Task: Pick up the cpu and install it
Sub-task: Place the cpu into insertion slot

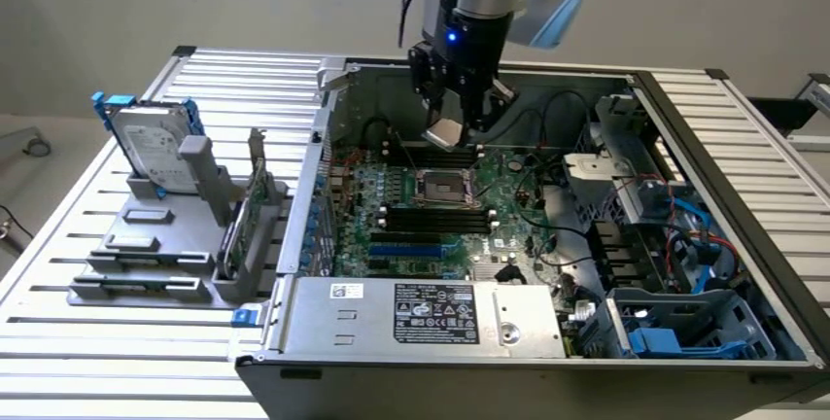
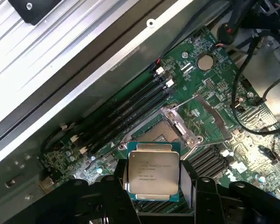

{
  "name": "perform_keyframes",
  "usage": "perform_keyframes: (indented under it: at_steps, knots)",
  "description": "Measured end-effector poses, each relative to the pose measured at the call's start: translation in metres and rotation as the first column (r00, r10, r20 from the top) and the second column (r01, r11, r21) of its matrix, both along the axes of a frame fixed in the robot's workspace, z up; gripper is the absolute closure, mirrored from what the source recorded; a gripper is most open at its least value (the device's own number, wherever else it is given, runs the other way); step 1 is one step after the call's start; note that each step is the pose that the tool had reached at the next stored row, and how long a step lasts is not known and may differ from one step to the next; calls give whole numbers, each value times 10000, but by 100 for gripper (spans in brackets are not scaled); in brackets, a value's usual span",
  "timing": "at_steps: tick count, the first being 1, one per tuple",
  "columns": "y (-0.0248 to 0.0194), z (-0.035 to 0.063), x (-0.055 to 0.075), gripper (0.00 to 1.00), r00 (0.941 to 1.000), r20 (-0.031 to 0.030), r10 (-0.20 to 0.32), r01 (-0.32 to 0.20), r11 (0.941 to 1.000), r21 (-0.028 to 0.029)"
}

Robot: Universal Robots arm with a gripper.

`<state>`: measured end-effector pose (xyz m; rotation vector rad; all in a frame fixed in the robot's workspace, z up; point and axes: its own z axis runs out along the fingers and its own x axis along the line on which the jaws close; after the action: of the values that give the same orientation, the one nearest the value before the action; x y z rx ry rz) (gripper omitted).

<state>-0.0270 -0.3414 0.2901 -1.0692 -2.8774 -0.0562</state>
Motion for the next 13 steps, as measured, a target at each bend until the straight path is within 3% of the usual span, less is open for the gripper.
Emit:
perform_keyframes:
  at_steps: [4, 7, 13]
  knots:
    - [0, -5, 0, 45, 9974, 0, -720, 720, 9974, 0]
    - [0, -8, 0, 45, 9919, 1, -1272, 1272, 9919, 1]
    - [0, -16, 0, 45, 9721, 1, -2344, 2344, 9721, 1]
